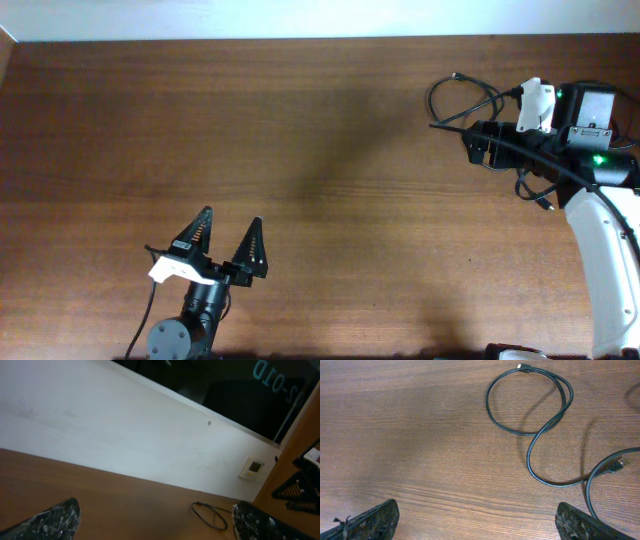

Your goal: Untangle cables

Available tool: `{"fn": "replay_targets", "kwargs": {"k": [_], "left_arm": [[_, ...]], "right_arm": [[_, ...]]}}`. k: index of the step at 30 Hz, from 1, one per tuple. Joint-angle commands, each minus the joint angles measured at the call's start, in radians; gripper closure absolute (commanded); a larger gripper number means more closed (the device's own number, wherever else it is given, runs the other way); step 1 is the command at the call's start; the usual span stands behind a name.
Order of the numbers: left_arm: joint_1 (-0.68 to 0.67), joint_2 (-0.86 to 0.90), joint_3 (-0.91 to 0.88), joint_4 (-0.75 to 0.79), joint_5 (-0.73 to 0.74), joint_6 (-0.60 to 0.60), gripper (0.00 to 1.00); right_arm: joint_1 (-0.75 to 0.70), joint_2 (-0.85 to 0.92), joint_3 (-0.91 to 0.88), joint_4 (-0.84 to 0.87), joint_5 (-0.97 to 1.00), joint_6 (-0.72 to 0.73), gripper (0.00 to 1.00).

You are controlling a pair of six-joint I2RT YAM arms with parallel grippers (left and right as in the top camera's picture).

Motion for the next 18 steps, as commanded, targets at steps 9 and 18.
{"fn": "replay_targets", "kwargs": {"k": [9,18], "left_arm": [[0.006,-0.01,-0.009,0.076,-0.001,-0.009,0.01],[0.006,-0.01,-0.009,-0.292,-0.193,0.055,0.01]], "right_arm": [[0.005,-0.016,0.016,0.002,0.009,-0.011,0.01],[0.005,-0.016,0.016,0.002,0.009,-0.011,0.01]]}}
